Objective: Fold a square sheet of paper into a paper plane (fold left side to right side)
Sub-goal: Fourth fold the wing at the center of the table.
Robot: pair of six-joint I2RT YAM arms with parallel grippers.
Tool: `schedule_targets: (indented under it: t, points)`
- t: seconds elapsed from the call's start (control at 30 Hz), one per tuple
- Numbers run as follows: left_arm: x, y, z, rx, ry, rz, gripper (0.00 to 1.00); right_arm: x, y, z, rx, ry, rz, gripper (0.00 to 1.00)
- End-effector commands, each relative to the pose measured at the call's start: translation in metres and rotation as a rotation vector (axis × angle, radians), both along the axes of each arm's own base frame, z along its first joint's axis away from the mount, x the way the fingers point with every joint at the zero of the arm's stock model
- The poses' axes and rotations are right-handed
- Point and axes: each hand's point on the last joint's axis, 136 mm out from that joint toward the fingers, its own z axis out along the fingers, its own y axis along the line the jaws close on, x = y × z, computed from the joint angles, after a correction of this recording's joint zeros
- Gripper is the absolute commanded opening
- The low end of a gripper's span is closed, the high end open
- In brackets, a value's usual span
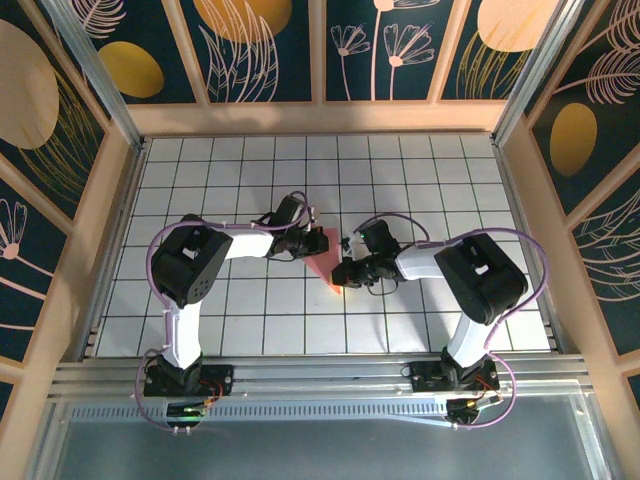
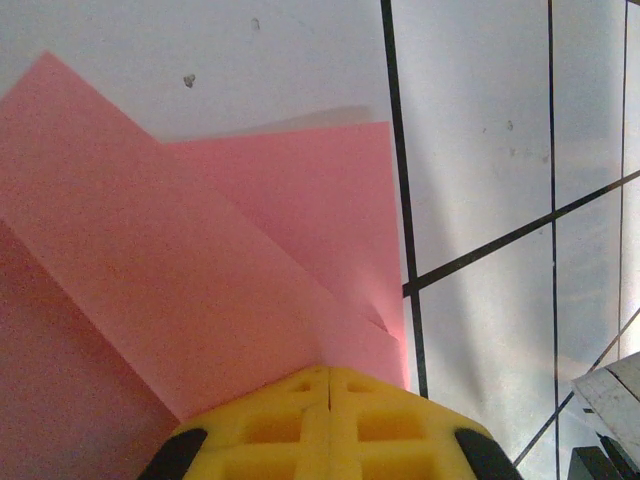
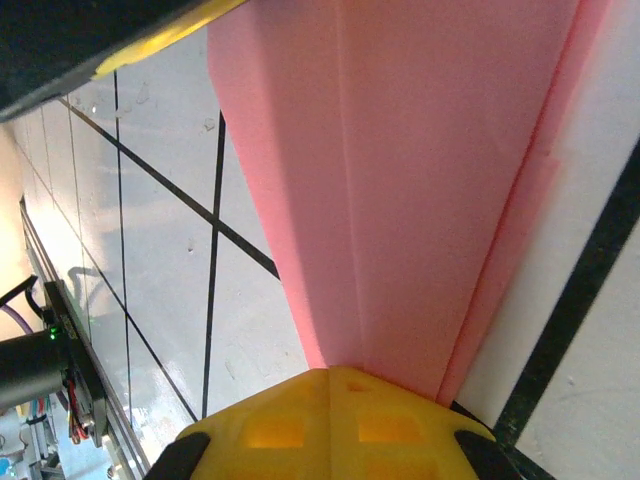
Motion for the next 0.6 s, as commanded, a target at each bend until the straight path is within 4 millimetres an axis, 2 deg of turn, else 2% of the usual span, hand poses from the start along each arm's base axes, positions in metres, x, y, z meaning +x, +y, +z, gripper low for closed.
schedule_targets:
  t: [0.0,0.57]
  points:
    - [-0.01,0.028,-0.039,0.134,0.095,0.068,0.0,-0.044,-0.011,-0.022,-0.067,0.161,0.033,0.0]
    - [-0.009,0.034,-0.042,0.136,0.106,0.089,0.0,-0.07,-0.016,-0.028,-0.081,0.214,0.046,0.0]
